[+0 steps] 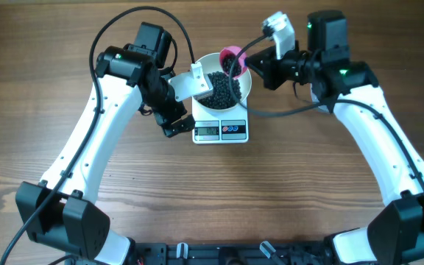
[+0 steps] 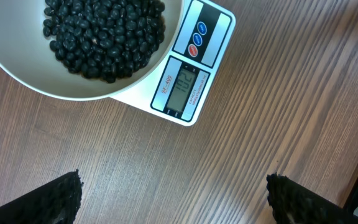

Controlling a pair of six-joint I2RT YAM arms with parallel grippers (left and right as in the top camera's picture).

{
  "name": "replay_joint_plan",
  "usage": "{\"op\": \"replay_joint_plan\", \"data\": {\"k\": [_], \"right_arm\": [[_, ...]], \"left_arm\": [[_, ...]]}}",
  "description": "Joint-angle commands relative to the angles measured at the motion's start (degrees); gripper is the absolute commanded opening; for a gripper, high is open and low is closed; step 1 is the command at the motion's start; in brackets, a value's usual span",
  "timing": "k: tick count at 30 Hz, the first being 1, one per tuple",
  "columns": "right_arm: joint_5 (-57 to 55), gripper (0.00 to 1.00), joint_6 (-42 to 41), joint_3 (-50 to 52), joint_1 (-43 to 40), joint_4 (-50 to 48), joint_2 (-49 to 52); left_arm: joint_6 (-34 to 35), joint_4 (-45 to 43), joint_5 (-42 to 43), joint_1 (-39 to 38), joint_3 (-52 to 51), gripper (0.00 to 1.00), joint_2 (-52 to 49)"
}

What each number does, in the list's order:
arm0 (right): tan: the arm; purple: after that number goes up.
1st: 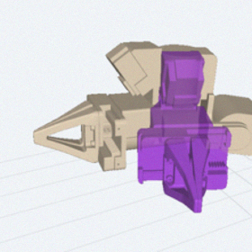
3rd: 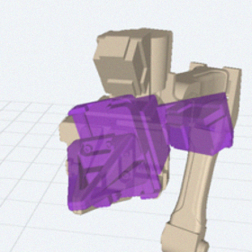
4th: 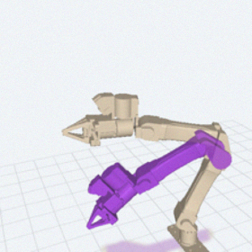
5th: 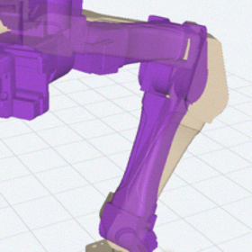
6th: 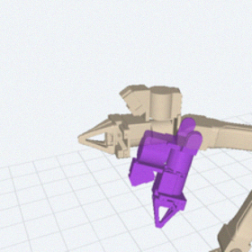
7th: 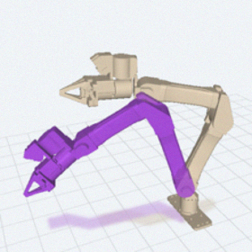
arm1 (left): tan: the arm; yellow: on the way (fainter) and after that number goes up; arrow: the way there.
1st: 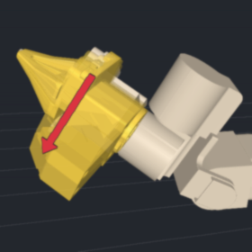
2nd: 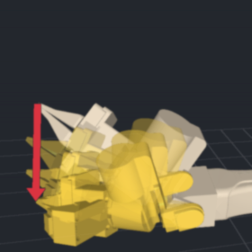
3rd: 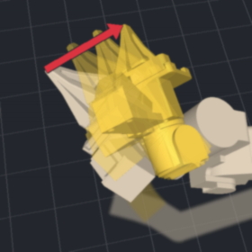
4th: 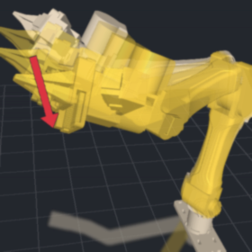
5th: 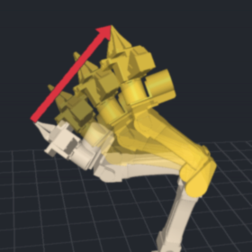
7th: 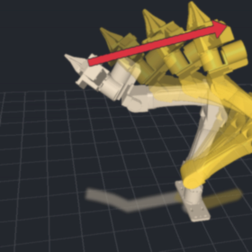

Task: Scoop item into bowl and weigh 150g on scale
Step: 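Tilt the scoop to pour beans into the white bowl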

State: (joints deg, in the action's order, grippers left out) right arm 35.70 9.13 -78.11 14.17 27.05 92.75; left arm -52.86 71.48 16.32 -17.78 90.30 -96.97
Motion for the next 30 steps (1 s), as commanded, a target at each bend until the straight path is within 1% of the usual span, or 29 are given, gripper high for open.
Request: {"op": "replay_joint_plan", "data": {"k": [1,3,6,8,9,12,14,16,19,22,24,25,27,29,30], "right_arm": [[-6.86,0.04,9.27,-0.42,2.29,0.26,-1.38],[-10.29,0.04,12.04,-0.42,3.17,0.24,-1.36],[-10.49,0.04,19.39,-0.42,4.48,0.37,-1.36],[-11.41,0.04,22.38,-0.42,4.61,0.39,-1.25],[-11.02,0.04,22.29,-0.42,4.61,0.52,-1.25],[-4.74,0.04,22.43,-0.42,4.74,2.82,-1.25],[-7.17,0.04,22.86,-0.39,5.01,4.35,-1.25],[-12.41,0.04,22.03,-0.39,4.98,2.97,-1.05],[-8.57,0.04,26.80,-0.39,5.38,3.96,-1.05],[-10.58,0.04,23.63,-0.28,5.57,3.04,-0.81],[-7.10,0.04,26.80,-0.28,5.70,3.74,-0.59],[-7.89,0.04,26.95,-0.28,5.70,4.50,-0.59],[-11.28,0.04,21.64,-0.28,5.68,3.63,-0.50],[-8.09,0.04,24.17,-0.28,5.75,3.78,-0.37],[-8.44,0.04,23.56,-0.28,5.75,3.61,-0.37]], "left_arm": [[-0.74,-0.15,0.09,0.31,-0.37,1.00,-0.76],[-0.74,-0.15,0.11,0.31,-0.37,1.00,-0.76],[-0.74,-0.15,0.11,0.31,-0.37,1.00,-0.76],[-0.74,-0.15,0.11,0.31,-0.37,1.00,-0.76],[-0.74,-0.15,0.11,0.31,-0.37,1.00,-0.76],[-0.74,-0.15,0.11,0.31,-0.37,1.00,-0.76],[-0.74,-0.15,0.09,0.31,-0.37,1.00,-0.76],[-0.74,-0.15,0.11,0.31,-0.37,1.00,-0.76],[-0.74,-0.15,0.11,0.31,-0.37,1.00,-0.76],[-0.74,-0.15,0.11,0.31,-0.37,1.00,-0.76],[-0.74,-0.15,0.11,0.31,-0.37,1.00,-0.76],[-0.74,-0.15,0.11,0.31,-0.37,1.00,-0.76],[-0.74,-0.15,0.11,0.31,-0.37,1.00,-0.76],[-0.74,-0.15,0.09,0.31,-0.37,1.00,-0.76],[-0.74,-0.15,0.11,0.31,-0.37,1.00,-0.76]]}}
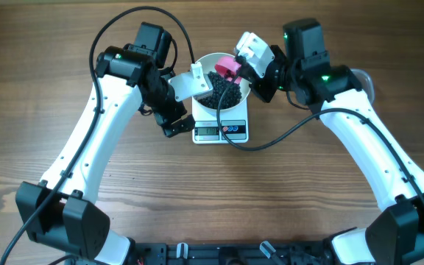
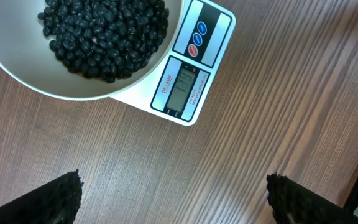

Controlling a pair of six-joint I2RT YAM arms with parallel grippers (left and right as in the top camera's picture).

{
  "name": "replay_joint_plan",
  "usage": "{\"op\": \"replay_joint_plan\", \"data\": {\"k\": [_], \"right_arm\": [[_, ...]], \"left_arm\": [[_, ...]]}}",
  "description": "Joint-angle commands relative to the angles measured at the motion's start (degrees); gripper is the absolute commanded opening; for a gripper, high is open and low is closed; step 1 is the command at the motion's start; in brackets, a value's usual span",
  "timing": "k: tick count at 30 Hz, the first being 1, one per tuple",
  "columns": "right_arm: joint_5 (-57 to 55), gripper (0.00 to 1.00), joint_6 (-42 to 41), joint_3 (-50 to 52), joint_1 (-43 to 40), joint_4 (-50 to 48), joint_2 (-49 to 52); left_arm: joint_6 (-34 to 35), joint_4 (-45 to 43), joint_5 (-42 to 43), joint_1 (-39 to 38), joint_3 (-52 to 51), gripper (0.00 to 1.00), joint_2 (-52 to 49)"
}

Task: Scoop item into bowl and weigh 150g on scale
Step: 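Tilt the scoop to pour beans into the white bowl, then move the empty scoop back right to the bean tub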

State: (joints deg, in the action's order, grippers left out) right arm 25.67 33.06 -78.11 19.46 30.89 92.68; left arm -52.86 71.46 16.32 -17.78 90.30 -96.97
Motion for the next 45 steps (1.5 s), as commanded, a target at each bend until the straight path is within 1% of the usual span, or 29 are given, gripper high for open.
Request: {"op": "replay_joint_plan", "data": {"k": [1,2,3,6,7,11,15,17,20,23,25,29,30,32,33,35,39,45], "right_arm": [[0.09,0.04,-2.16,-0.28,0.46,-0.76,-0.31],[-2.19,0.04,-5.31,-0.28,0.44,-1.88,-0.28],[-2.78,0.04,-6.51,-0.28,0.44,-2.54,-0.28],[-2.49,0.04,-6.69,-0.28,0.46,-2.82,-0.28],[-2.51,0.04,-7.91,-0.28,0.46,-2.73,-0.26],[-2.51,0.04,-13.68,-0.28,0.46,-1.99,-0.26],[-2.73,0.04,-16.65,-0.28,0.44,-0.13,-0.26],[-4.17,0.04,-20.02,-0.28,0.39,0.92,-0.28],[-5.20,0.04,-23.58,-0.59,-1.20,1.25,-0.57],[-3.15,0.04,-27.41,-2.95,-4.70,2.75,-2.49],[-3.19,0.04,-27.65,-4.11,-6.84,4.83,-3.56],[-6.01,0.04,-27.65,-4.70,-14.56,12.09,-4.48],[-8.31,0.04,-27.63,-4.70,-16.96,15.32,-4.00],[-11.37,0.04,-27.61,-4.70,-19.56,18.71,-3.45],[-14.78,0.04,-27.43,-4.70,-21.90,21.59,-2.82],[-18.12,0.04,-27.43,-4.68,-24.26,24.06,-2.01],[-21.42,0.04,-27.06,-4.66,-28.83,26.14,0.59],[-21.42,0.04,-27.04,-4.66,-30.05,25.66,3.76]], "left_arm": [[-0.74,-0.15,0.11,0.31,-0.37,1.00,-0.76],[-0.74,-0.13,0.09,0.31,-0.37,1.00,-0.76],[-0.74,-0.13,0.11,0.31,-0.37,1.00,-0.76],[-0.74,-0.13,0.11,0.31,-0.37,1.00,-0.76],[-0.74,-0.13,0.09,0.31,-0.37,1.00,-0.76],[-0.74,-0.13,0.11,0.31,-0.37,1.00,-0.76],[-0.74,-0.13,0.09,0.31,-0.37,1.00,-0.76],[-0.74,-0.13,0.11,0.31,-0.37,1.00,-0.76],[-0.74,-0.13,0.11,0.31,-0.37,1.00,-0.76],[-0.74,-0.13,0.09,0.31,-0.37,1.00,-0.76],[-0.74,-0.13,0.09,0.31,-0.37,1.00,-0.76],[-0.74,-0.13,0.09,0.31,-0.37,1.00,-0.76],[-0.74,-0.13,0.09,0.31,-0.37,1.00,-0.76],[-0.74,-0.13,0.09,0.31,-0.37,1.00,-0.76],[-0.74,-0.13,0.09,0.31,-0.37,1.00,-0.76],[-0.74,-0.13,0.09,0.31,-0.37,1.00,-0.76],[-0.74,-0.13,0.11,0.31,-0.37,1.00,-0.76],[-0.74,-0.13,0.11,0.31,-0.37,1.00,-0.76]]}}
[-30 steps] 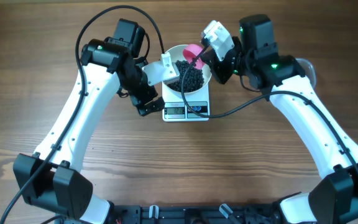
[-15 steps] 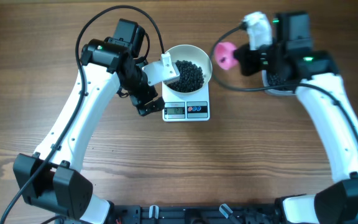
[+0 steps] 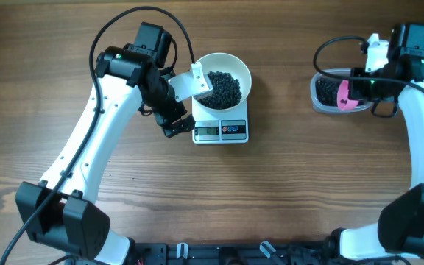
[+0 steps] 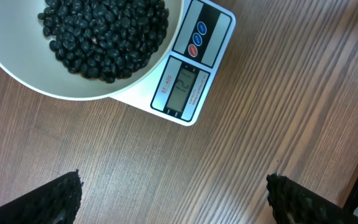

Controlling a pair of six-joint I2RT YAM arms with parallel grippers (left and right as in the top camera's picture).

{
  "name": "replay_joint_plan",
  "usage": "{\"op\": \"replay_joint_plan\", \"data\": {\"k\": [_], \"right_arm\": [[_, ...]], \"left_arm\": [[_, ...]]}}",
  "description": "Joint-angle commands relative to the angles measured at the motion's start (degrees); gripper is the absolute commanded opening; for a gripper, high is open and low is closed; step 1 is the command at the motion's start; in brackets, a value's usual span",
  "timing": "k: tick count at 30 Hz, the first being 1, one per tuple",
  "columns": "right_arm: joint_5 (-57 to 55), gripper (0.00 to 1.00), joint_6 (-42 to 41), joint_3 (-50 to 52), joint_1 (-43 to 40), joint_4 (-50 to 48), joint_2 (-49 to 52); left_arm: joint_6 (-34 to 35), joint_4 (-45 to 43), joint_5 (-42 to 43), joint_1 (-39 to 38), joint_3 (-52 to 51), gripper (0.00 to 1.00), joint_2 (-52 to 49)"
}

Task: Scoop item into bowl and weigh 150g on scale
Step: 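Move the empty scoop back right to the bean tub, then push the pink scoop into the black beans in the tub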

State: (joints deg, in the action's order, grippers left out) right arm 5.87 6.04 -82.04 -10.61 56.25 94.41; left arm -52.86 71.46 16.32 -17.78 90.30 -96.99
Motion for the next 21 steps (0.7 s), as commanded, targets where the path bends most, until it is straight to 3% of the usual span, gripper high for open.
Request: {"op": "replay_joint_plan", "data": {"k": [1,21], "right_arm": [[-1.62,0.04,-0.04,-0.72,0.04,0.31,2.54],[-1.38,0.05,-0.09,-0.72,0.04,-0.04,5.03]], "left_arm": [[-0.74,-0.13,0.11,0.31,-0.37,1.00,-0.74],[-0.74,-0.13,0.11,0.31,-0.37,1.00,-0.74]]}}
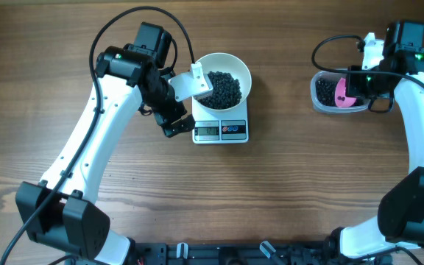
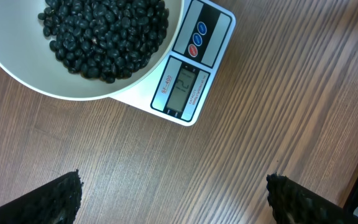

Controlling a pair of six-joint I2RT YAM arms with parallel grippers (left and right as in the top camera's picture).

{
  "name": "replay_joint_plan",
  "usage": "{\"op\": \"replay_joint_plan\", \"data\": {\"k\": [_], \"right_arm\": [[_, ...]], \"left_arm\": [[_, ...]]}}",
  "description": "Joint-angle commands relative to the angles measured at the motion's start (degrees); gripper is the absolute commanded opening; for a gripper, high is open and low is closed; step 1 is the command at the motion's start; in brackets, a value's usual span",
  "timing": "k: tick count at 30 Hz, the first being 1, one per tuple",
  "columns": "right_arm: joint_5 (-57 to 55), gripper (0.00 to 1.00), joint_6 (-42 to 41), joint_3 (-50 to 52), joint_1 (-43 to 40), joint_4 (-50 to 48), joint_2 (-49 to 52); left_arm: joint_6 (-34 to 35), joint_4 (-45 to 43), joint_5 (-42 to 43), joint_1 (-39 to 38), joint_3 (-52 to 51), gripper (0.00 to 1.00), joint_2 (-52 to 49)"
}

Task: Scoop item into bowl and weigh 150g on scale
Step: 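Push the pink scoop into the black beans in the tub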

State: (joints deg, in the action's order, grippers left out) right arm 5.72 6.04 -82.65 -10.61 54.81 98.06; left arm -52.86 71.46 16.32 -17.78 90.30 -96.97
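Observation:
A white bowl (image 1: 241, 73) of black beans (image 2: 104, 34) stands on the white scale (image 1: 221, 130), whose display (image 2: 182, 87) faces the front. My left gripper (image 1: 174, 125) hovers just left of the scale. In the left wrist view it (image 2: 173, 190) is open, fingertips (image 2: 61, 196) wide apart over bare wood. At the far right my right gripper (image 1: 358, 81) is shut on a pink scoop (image 1: 341, 90), which dips into a clear container (image 1: 322, 96) of beans.
A black cable (image 1: 135, 18) loops behind the left arm, and another cable (image 1: 330, 46) arcs above the container. Brown wooden table (image 1: 285, 191) stretches in front of the scale and between the scale and the container.
The pink scoop has shifted slightly left, further inside the clear container, with the right gripper over it. The left arm, bowl and scale have not moved.
The scoop was first at the bowl's far rim in my right gripper. Then it was tilted over the beans in the bowl. Later it was back at the clear container on the right, and now it sits inside it. My left gripper stayed open by the scale.

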Motion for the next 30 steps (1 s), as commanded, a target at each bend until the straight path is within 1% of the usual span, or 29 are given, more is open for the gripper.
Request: {"op": "replay_joint_plan", "data": {"k": [1,23,26,30], "right_arm": [[-1.22,0.05,-0.07,-0.11,0.04,1.40,1.38],[0.57,0.04,-0.07,-0.11,0.04,1.40,1.38],[4.17,0.04,-0.04,-0.11,0.04,1.62,1.38],[13.92,0.04,-0.07,-0.11,0.04,1.86,1.38]], "left_arm": [[-0.74,-0.13,0.11,0.31,-0.37,1.00,-0.76],[-0.74,-0.13,0.11,0.31,-0.37,1.00,-0.76],[-0.74,-0.13,0.09,0.31,-0.37,1.00,-0.76],[-0.74,-0.13,0.11,0.31,-0.37,1.00,-0.76]]}}
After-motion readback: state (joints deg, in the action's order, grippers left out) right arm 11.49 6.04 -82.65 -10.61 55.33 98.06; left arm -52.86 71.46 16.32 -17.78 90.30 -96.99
